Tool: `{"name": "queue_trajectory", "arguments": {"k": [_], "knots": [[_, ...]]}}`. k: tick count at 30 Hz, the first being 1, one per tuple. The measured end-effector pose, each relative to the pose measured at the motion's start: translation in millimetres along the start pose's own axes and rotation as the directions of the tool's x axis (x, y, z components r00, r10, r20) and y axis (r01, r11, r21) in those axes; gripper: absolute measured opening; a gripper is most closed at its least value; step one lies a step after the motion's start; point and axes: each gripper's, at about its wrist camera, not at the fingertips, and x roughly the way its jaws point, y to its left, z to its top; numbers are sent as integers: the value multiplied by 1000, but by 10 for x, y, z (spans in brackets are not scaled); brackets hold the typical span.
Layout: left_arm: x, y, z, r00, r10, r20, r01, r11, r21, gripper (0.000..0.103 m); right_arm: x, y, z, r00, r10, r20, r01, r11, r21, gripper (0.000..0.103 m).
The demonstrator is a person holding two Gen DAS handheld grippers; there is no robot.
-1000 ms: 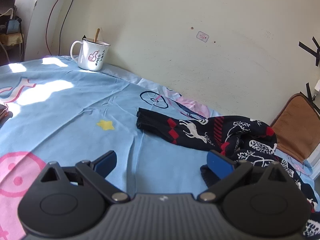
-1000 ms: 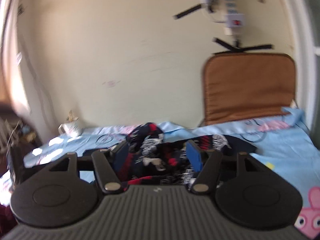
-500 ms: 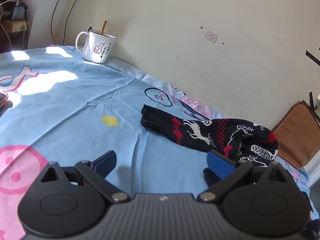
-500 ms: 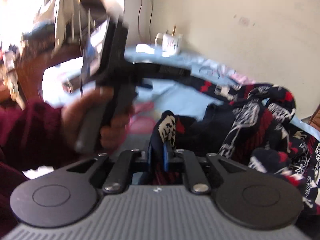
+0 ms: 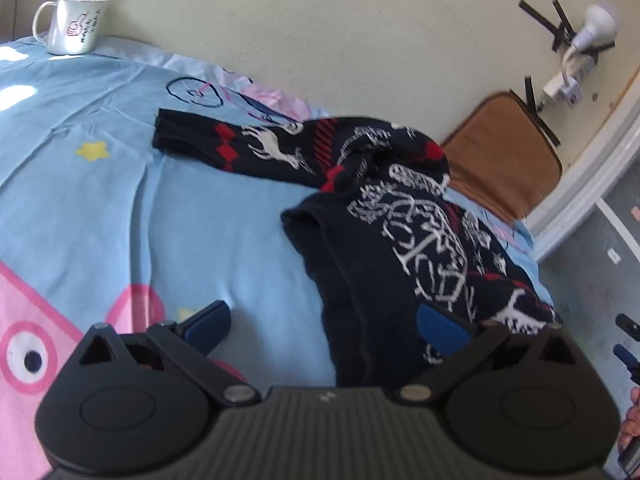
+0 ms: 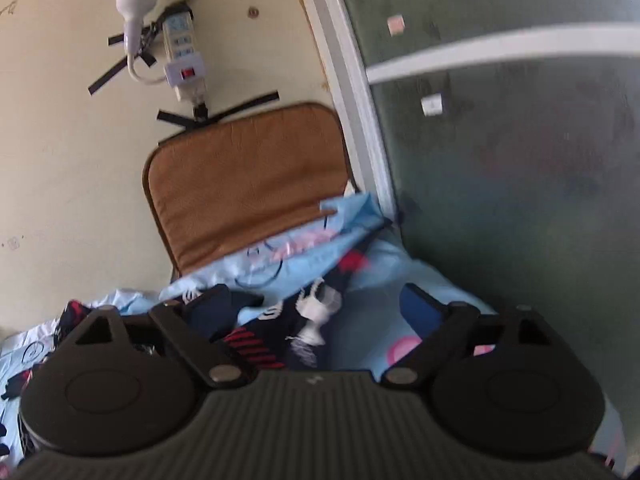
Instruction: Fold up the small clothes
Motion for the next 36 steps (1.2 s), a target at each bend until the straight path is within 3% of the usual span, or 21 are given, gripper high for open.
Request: {"name": "queue_trajectory", "arguments": {"k": [5, 8, 10, 14, 15, 16, 17, 18, 19, 20, 21, 22, 23, 24, 26, 28, 30, 32, 33, 34, 36], "knots": [[6, -182, -70, 992, -60, -107, 60, 998, -6, 95, -98, 128, -298, 968, 248, -38, -248, 969, -10, 92], [56, -328, -132, 993, -38, -111, 41, 999, 27, 60, -157, 626, -320, 921, 379, -88, -389, 898, -203, 92], [108, -366, -165, 994, 3, -110, 3, 999, 49, 13, -163, 928, -397, 888, 439, -138, -460, 830, -316, 92], [149, -235, -81, 995, -13, -103, 13, 1000, -6, 12, -10, 1502, -580, 841, 471, -268, -540, 691, -480, 92], [132, -207, -40, 996, 8, -84, -8, 1000, -3, 11, 89, 1643, -679, 835, 439, -333, -551, 654, -519, 85], [89, -167, 10, 998, 20, -60, -21, 1000, -11, 11, 177, 1750, -767, 822, 405, -401, -569, 623, -537, 43], [26, -118, 60, 999, 20, -33, -21, 1000, -22, 11, 261, 1821, -837, 793, 375, -481, -600, 622, -504, 18], [-50, -70, 111, 1000, 23, 0, -23, 999, -31, 11, 308, 1856, -855, 754, 372, -541, -627, 655, -423, 18], [-160, -15, 196, 998, 35, 45, -34, 999, -41, 11, 294, 1867, -847, 683, 421, -597, -681, 662, -313, 17], [-258, 35, 255, 995, 50, 85, -46, 998, -49, 11, 224, 1900, -840, 584, 500, -640, -751, 632, -191, 16], [-370, 101, 325, 990, 66, 127, -58, 996, -64, 3, 119, 1952, -849, 476, 571, -669, -815, 573, -91, 12], [-473, 162, 374, 982, 88, 165, -75, 994, -80, 2, 1, 2053, -890, 342, 622, -705, -877, 481, -1, 4], [-579, 228, 424, 974, 110, 197, -93, 991, -94, 2, -122, 2160, -936, 261, 632, -730, -912, 408, 28, 4], [-667, 297, 450, 969, 123, 213, -101, 989, -110, 3, -299, 2284, -958, 241, 609, -755, -940, 339, -27, 5], [-796, 419, 431, 966, 128, 223, -99, 986, -134, 7, -506, 2404, -858, 305, 578, -757, -948, 257, -187, 9], [-843, 506, 330, 971, 143, 194, -113, 981, -155, 42, -470, 2428, -532, 358, 611, -706, -933, 261, -247, 9], [-802, 531, 193, 982, 114, 153, -87, 981, -171, 58, -285, 2495, -188, 499, 616, -609, -866, 365, -341, 17], [-664, 493, 78, 995, 57, 81, -41, 983, -178, 66, -91, 2689, -27, 645, 577, -501, -762, 441, -474, 60], [-570, 452, 20, 999, 26, 34, -19, 982, -186, 76, 60, 2807, 3, 714, 546, -438, -692, 461, -556, 70], [-484, 402, -25, 1000, -1, 2, 2, 982, -190, 81, 206, 2934, -14, 761, 515, -395, -634, 460, -622, 85], [-319, 259, -104, 998, -34, -54, 24, 984, -175, 82, 602, 3210, -118, 829, 437, -349, -533, 428, -729, 86]]}}
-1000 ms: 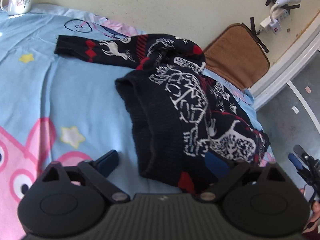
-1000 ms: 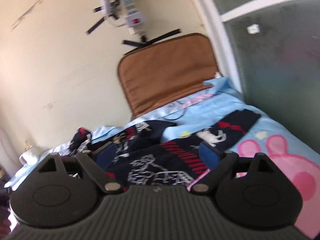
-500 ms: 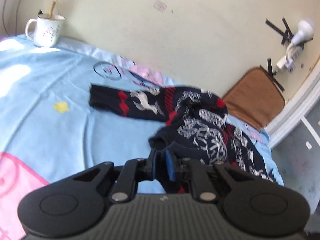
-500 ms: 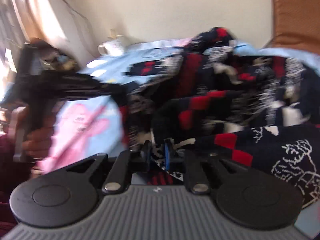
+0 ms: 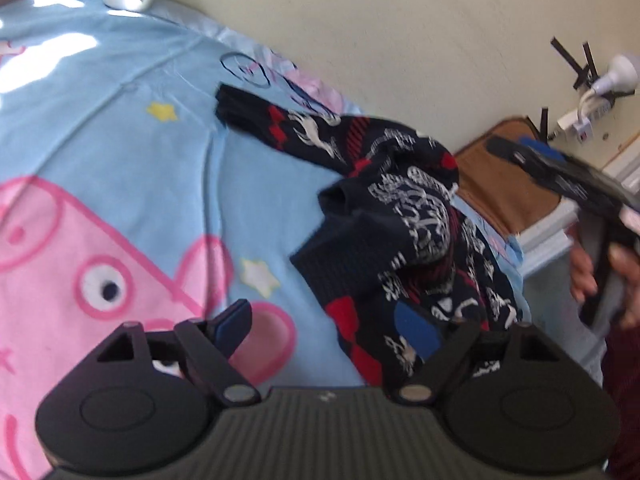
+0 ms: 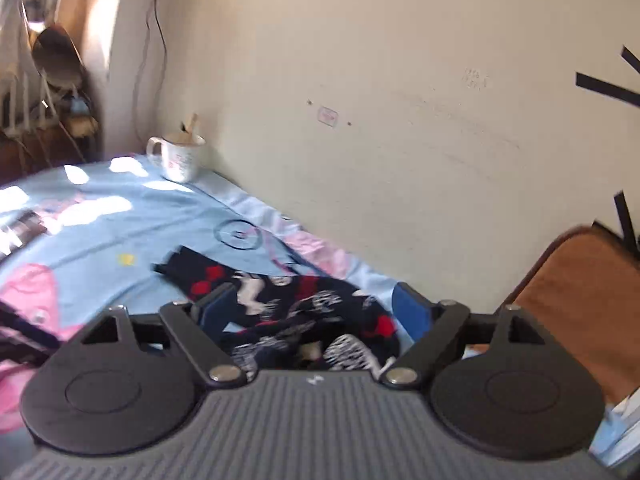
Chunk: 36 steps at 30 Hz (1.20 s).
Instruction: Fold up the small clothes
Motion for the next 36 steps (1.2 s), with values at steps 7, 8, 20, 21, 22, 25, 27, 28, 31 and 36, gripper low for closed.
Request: {"name": "queue_trajectory", "arguments": {"k": [7, 8, 20, 21, 22, 25, 27, 28, 31, 36], "knots": [[350, -441, -186, 997, -51, -63, 58, 993, 106, 94, 1548, 72, -56, 950, -74, -302, 28, 988, -152, 76], [380, -471, -190, 998, -42, -52, 48, 991, 126, 89, 1600, 57, -76, 951, -56, -304, 17, 991, -131, 40], [441, -308, -174, 997, -76, -12, 77, 991, 106, 12, -609, -1441, -717, 942, -327, -82, 309, 741, 596, 11], [441, -328, -168, 997, -78, -7, 78, 989, 123, 12, -807, -1449, -923, 924, -361, -124, 358, 708, 609, 11], [438, -343, -166, 997, -81, -8, 81, 988, 134, 13, -970, -1440, -1120, 908, -381, -171, 400, 677, 617, 12], [464, -370, -152, 996, -85, -26, 88, 985, 146, 34, -1302, -1307, -1669, 866, -370, -336, 500, 629, 596, 32], [474, -373, -142, 993, -110, -31, 113, 983, 148, 49, -1369, -1139, -1855, 831, -397, -389, 555, 626, 548, 52], [484, -404, -144, 993, -113, -34, 117, 980, 158, 55, -1425, -1119, -1866, 826, -405, -392, 563, 631, 534, 52], [497, -509, -160, 995, -98, -27, 102, 973, 207, 75, -1479, -1100, -1610, 894, -344, -287, 448, 687, 572, 52], [480, -531, -203, 995, -98, -14, 98, 970, 222, 89, -899, -981, -773, 990, -135, -48, 142, 880, 452, 92]]}}
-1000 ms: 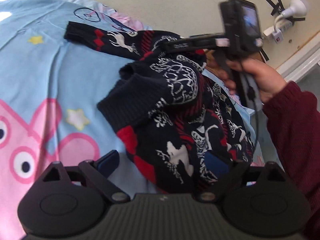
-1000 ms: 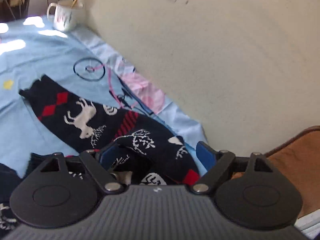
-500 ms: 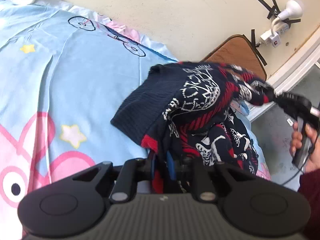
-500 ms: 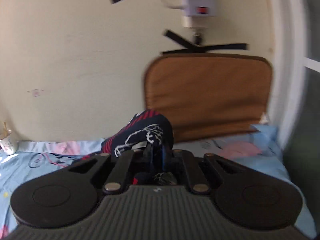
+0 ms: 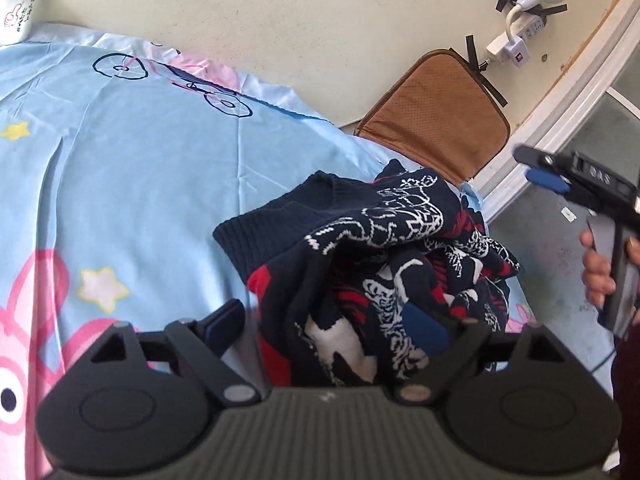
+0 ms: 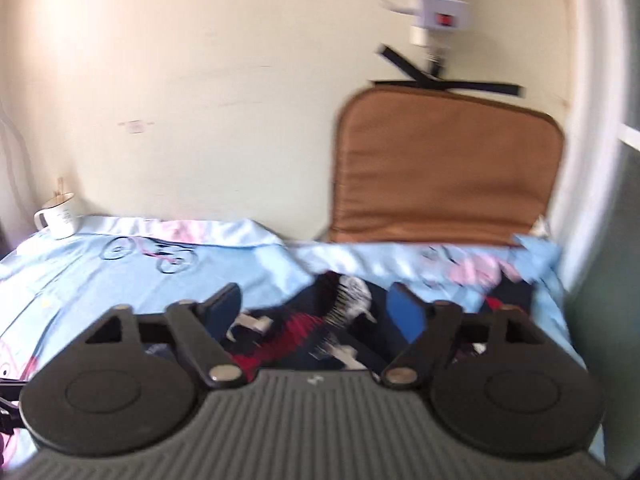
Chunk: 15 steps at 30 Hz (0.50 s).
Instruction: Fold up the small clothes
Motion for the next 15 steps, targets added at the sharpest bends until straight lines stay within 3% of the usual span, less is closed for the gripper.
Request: {"name": "queue_trajectory", "arguments": {"k": [2, 5, 6, 7, 8, 9, 10, 11, 12, 13, 15], "knots": [[-8, 3, -14, 1000, 2, 3, -2, 1000, -2, 89, 404, 170, 140, 992, 111, -63, -115, 991, -72, 92], [8, -1, -7, 1000, 14, 5, -14, 1000, -1, 82, 1135, 285, 223, 947, 212, -241, -234, 970, -66, 92], [21, -12, -6, 1000, 24, 4, -24, 1000, 5, 71, 1337, 280, 206, 925, 231, -303, -254, 967, -38, 92], [40, -13, -8, 1000, 29, 0, -29, 1000, 10, 51, 1491, 265, 176, 902, 248, -353, -265, 964, 0, 92], [62, -10, -11, 999, 37, -2, -37, 999, 14, 41, 1593, 261, 117, 865, 292, -407, -292, 954, 63, 91], [79, -2, -17, 998, 59, -1, -59, 998, 18, 24, 1639, 256, 59, 825, 347, -446, -331, 936, 116, 87], [94, 15, -10, 998, 66, -8, -66, 998, 20, 13, 1592, 302, -7, 800, 374, -469, -356, 925, 130, 70], [98, 50, 6, 999, 52, -15, -51, 999, 13, 13, 1448, 406, -61, 806, 351, -477, -363, 929, 69, 39], [88, 78, 32, 999, 37, -18, -37, 999, 7, 12, 1277, 499, -101, 819, 323, -474, -367, 930, -1, 27], [53, 89, 65, 1000, 30, -9, -30, 999, 17, 12, 1085, 544, -133, 821, 331, -466, -381, 925, -12, 18], [-95, 38, 127, 999, 23, 49, -27, 996, 84, 12, 702, 515, -218, 812, 385, -439, -420, 907, 20, 16]]}}
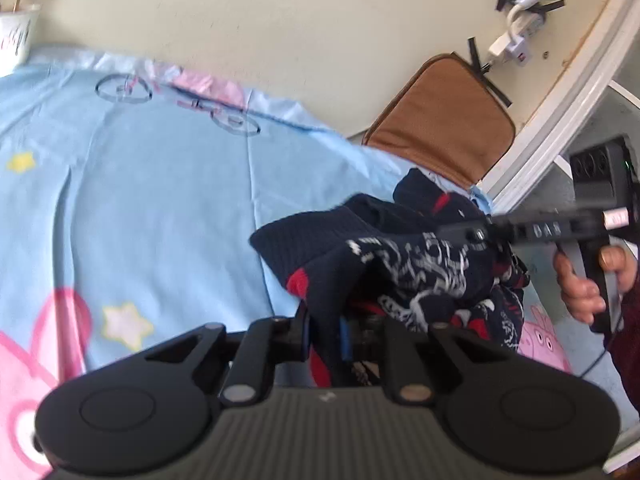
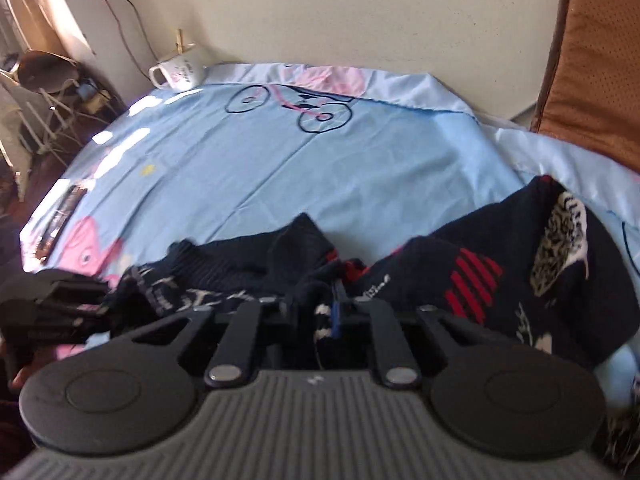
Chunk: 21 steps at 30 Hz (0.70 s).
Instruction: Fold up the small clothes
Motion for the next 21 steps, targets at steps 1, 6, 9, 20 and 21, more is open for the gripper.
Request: {"name": "queue_trajectory", "arguments": {"k": [1, 6, 9, 20, 21], "knots": [[-81, -35, 29, 1000, -15, 26, 14, 999, 37, 12, -134, 89, -136, 1000, 3, 15, -2, 1000, -9, 16], [-283, -264, -31, 997, -60, 58, 47, 979, 200, 13, -607, 393, -839, 997, -8, 78, 9, 1000, -18, 16], [-87, -287, -136, 999, 36, -1, -35, 979, 201, 18, -522, 406, -999, 995, -52, 86, 54, 998, -14, 16], [78, -187, -201, 993, 117, -1, -115, 980, 162, 61, -505, 478, -401, 987, -69, 145, 103, 965, -241, 69], [105, -192, -208, 993, 114, -5, -112, 980, 166, 59, -448, 485, -347, 989, -56, 134, 89, 963, -254, 71]]}}
